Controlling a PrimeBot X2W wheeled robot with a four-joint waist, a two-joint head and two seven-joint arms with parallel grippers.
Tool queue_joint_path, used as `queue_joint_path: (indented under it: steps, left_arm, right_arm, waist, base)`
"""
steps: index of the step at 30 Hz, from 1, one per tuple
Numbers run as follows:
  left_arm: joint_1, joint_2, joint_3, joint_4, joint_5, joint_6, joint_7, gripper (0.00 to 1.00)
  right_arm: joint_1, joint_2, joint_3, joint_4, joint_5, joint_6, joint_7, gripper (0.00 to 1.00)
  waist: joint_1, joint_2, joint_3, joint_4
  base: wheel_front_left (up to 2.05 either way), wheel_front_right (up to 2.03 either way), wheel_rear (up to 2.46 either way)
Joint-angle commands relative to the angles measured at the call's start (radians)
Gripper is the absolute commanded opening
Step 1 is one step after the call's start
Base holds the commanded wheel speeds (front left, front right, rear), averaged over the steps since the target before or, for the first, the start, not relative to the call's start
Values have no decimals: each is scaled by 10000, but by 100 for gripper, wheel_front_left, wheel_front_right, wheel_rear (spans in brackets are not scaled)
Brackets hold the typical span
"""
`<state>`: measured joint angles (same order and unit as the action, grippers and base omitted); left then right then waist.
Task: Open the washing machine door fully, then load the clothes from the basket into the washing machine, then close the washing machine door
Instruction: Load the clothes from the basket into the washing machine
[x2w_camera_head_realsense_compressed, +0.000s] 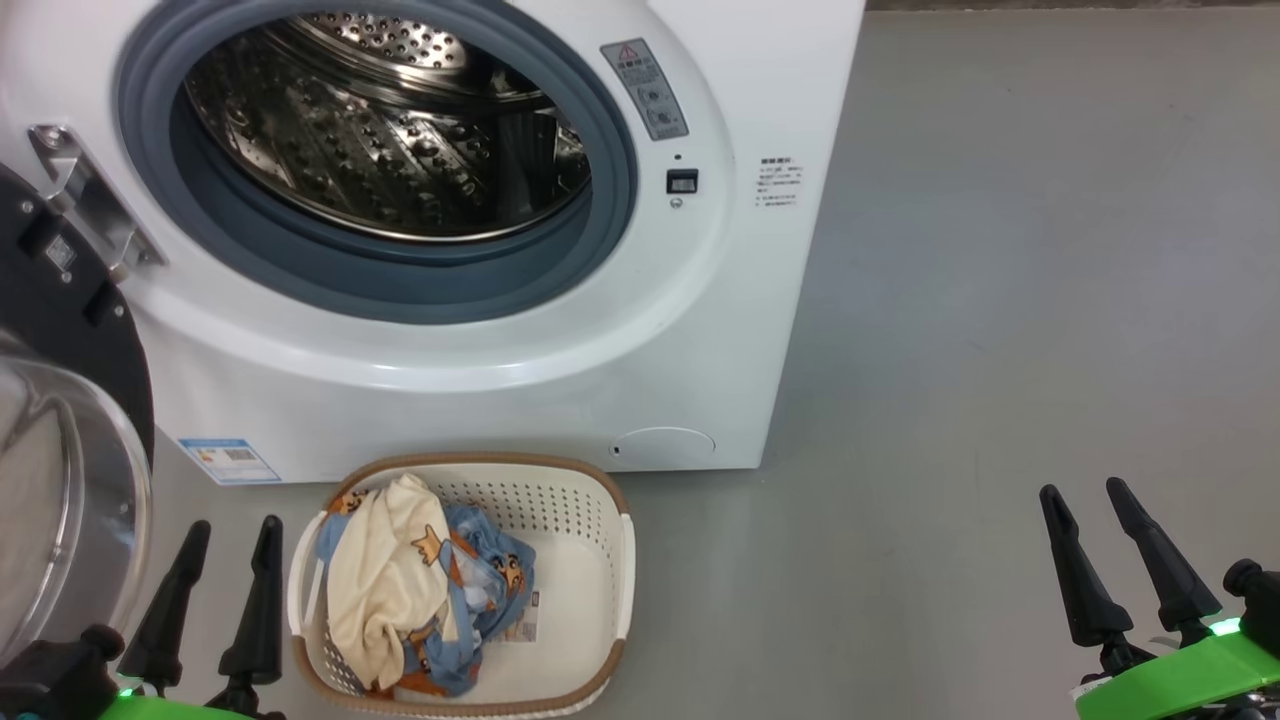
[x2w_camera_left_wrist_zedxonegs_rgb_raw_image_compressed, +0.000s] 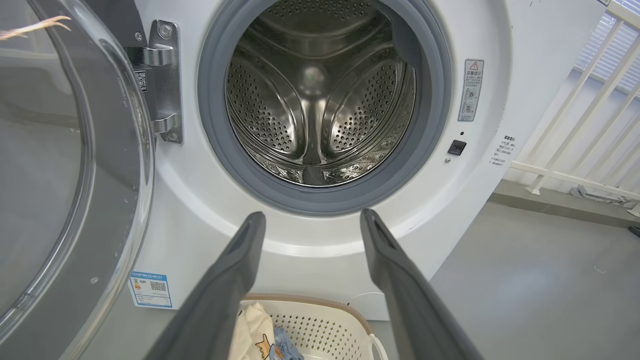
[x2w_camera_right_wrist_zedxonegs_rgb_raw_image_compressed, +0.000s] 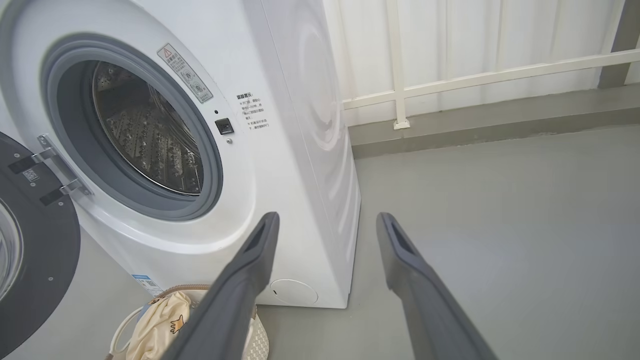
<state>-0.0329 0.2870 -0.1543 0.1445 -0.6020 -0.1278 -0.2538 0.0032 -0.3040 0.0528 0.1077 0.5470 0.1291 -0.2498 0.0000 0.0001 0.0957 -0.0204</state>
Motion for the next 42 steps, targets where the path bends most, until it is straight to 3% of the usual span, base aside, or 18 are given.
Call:
queue_joint_path:
  steps: [1,23,32,42]
  left_arm:
    - [-489,354,350,-212,-58,-29,-80,100]
    - [-752,64,81,648,450,-29,-80,100]
    - [-1313,-257,-447,2400,625,-29,-80,100]
    - [-2974,-257,-1741,5230,528,-29,-80,100]
  right_arm:
    - [-45,-127,207,-278,-81,16,-120,100]
    - [-327,201,367,-323,-209,16,-120,100]
    - [-628,462,462,-404,-360,16,-120,100]
    - [-1268,858,842,-404,-665,16,-120,100]
  waist:
    - [0,-1,24,8]
    - [0,-1,520,-3]
    - [0,-1,1241,-66]
    - [0,-1,2488,-240]
  base:
    - [89,-135,46]
    - [23,-28,5]
    - [0,0,0]
    - [0,0,0]
